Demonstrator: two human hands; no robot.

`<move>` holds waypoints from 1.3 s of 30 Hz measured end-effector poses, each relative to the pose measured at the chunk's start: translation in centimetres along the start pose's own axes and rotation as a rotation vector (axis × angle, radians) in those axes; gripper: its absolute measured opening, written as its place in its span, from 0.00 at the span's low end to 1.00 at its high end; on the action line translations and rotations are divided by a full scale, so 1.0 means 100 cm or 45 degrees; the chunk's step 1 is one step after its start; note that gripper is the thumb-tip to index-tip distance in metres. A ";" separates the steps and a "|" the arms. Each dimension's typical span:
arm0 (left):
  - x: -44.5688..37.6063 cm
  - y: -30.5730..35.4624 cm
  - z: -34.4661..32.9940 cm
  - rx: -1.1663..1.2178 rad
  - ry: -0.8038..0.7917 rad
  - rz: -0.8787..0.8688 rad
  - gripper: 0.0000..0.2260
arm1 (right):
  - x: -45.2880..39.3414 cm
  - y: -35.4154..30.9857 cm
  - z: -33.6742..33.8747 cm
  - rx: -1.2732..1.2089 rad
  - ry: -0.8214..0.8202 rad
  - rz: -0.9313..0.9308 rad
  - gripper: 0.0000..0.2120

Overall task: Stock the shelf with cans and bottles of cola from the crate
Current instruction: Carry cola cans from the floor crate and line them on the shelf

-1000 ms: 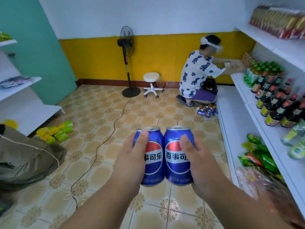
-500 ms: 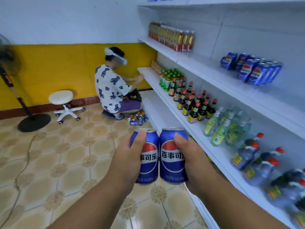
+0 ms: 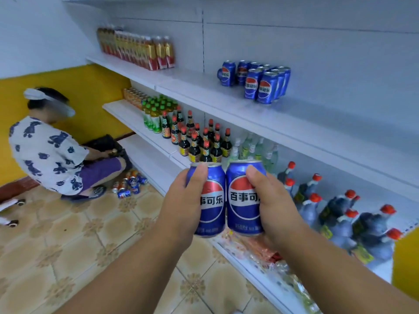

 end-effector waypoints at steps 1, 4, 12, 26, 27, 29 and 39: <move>-0.014 0.006 -0.008 0.003 0.003 0.006 0.13 | -0.017 -0.002 0.005 0.001 -0.014 0.008 0.26; -0.054 0.026 -0.029 0.010 0.024 0.007 0.14 | -0.065 -0.004 0.013 -0.012 -0.059 0.005 0.29; -0.131 0.064 -0.070 0.020 0.083 -0.034 0.14 | -0.164 0.007 0.027 -0.072 -0.082 0.015 0.35; -0.301 0.138 -0.097 -0.172 -0.372 -0.205 0.29 | -0.308 0.004 0.023 0.166 0.071 0.336 0.30; -0.316 0.145 -0.096 -0.198 -0.423 -0.213 0.29 | -0.318 0.003 0.021 0.186 0.065 0.340 0.29; -0.346 0.162 -0.095 -0.256 -0.514 -0.230 0.27 | -0.338 0.000 0.015 0.233 0.091 0.339 0.24; -0.454 0.203 -0.109 -0.463 -0.770 -0.269 0.21 | -0.418 0.014 -0.023 0.330 0.605 0.450 0.29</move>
Point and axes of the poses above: each hand's wrist, its own x-axis away from the middle knuckle, its own z-axis out of the back of the hand, y = z × x, the point moved 1 cm from there along -x, towards the middle knuckle, and after that the axes turned 12 degrees about z, right-handed, at the moved point
